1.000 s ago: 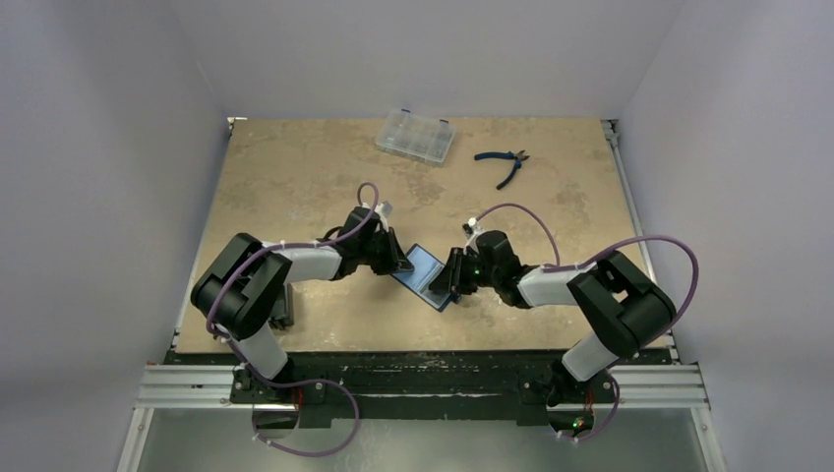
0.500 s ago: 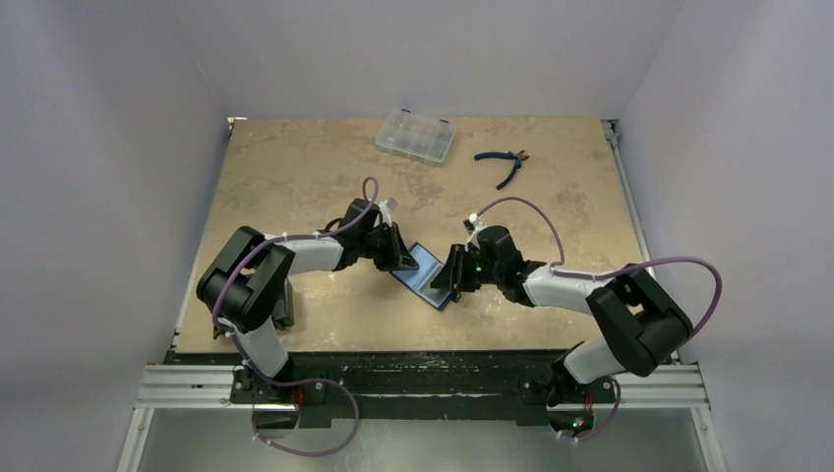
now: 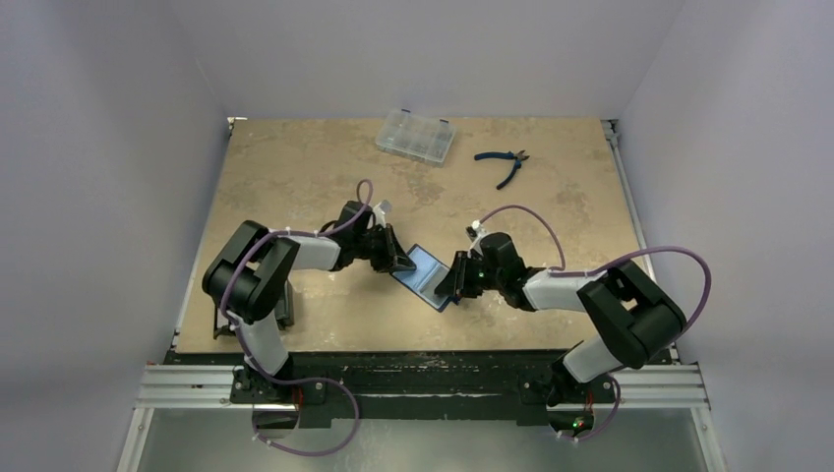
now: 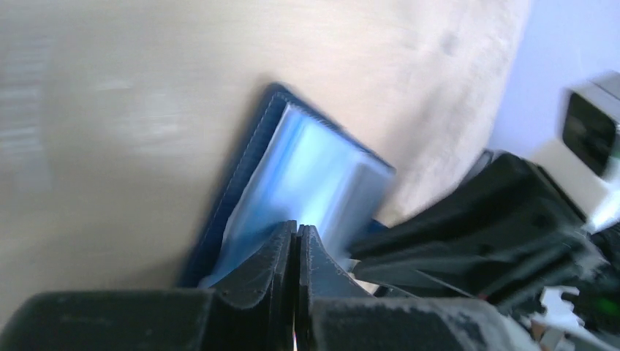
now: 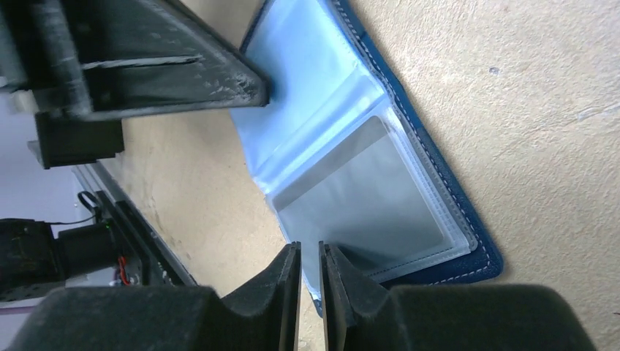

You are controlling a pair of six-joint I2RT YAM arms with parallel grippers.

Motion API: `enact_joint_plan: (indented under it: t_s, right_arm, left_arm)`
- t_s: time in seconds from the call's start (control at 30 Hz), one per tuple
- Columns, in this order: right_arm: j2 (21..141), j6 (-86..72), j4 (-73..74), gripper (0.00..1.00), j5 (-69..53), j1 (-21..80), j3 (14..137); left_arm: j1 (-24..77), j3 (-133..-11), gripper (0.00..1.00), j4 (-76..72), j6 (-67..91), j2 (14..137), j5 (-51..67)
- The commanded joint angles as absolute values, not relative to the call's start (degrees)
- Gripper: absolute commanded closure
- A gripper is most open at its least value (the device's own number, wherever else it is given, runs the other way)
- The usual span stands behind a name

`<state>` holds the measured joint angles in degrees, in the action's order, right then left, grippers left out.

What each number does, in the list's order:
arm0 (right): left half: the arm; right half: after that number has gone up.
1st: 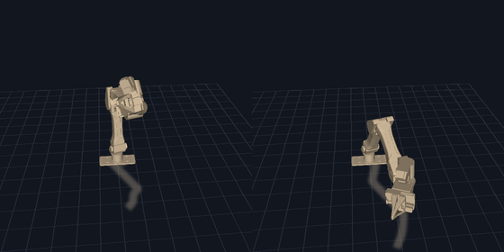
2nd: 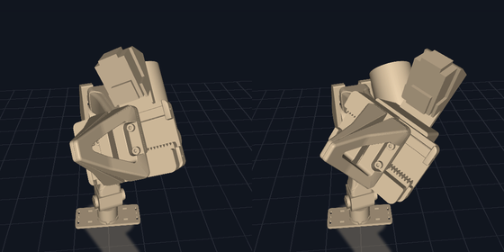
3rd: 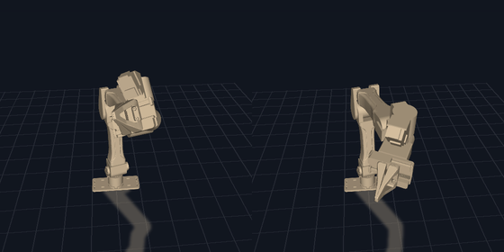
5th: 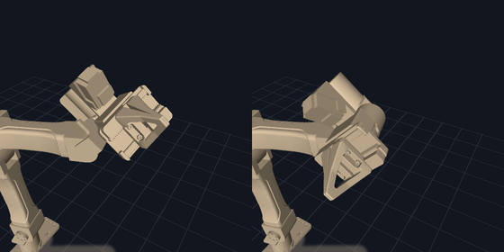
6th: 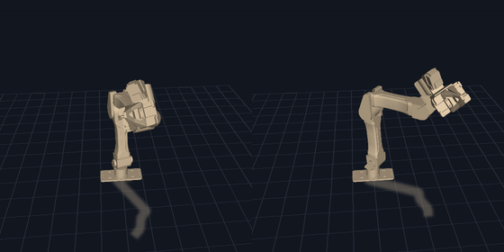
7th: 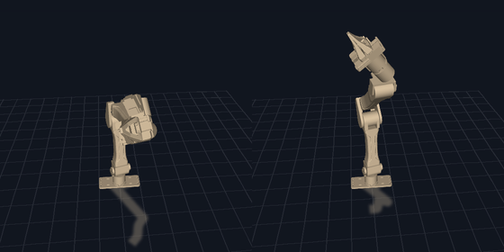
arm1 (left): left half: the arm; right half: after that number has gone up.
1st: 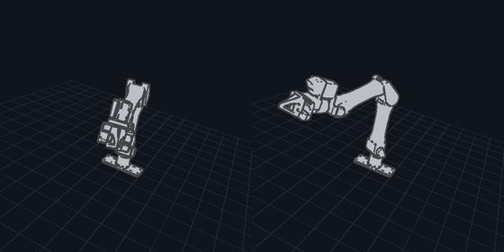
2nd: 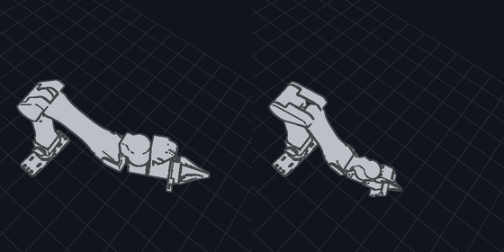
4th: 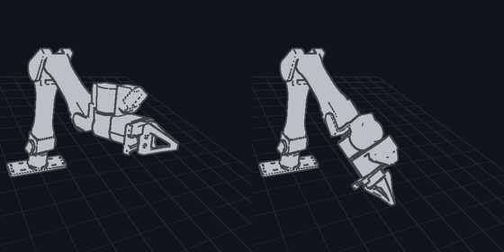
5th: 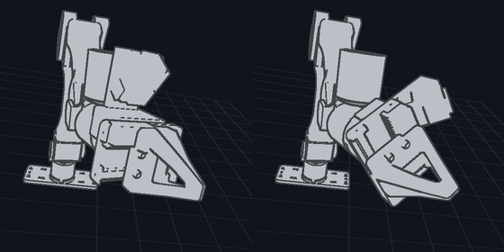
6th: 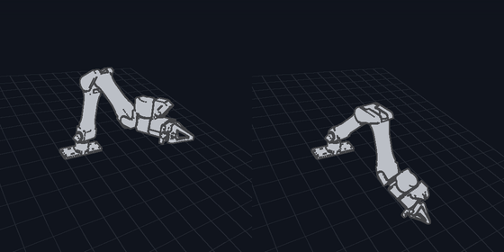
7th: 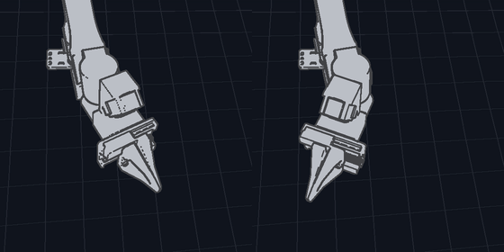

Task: Put the credit cards into the card holder
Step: Open the card holder at the center of the board.

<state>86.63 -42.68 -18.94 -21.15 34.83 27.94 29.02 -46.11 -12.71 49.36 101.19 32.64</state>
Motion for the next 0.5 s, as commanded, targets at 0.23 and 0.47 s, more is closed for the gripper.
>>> enact_joint_plan:
  t_s: [0.23, 0.47]
  right_arm:
    - [86.9, -38.6, -13.5, 0.74, -15.5, 34.2, 29.7]
    - [83.6, -34.0, -4.3, 0.63, -14.7, 34.2, 36.7]
  left_arm:
    - [25.1, -42.4, 1.00, -14.1, 49.3, 103.4, 30.1]
    - [25.1, -48.4, 0.91, -4.5, 43.0, 96.3, 30.1]
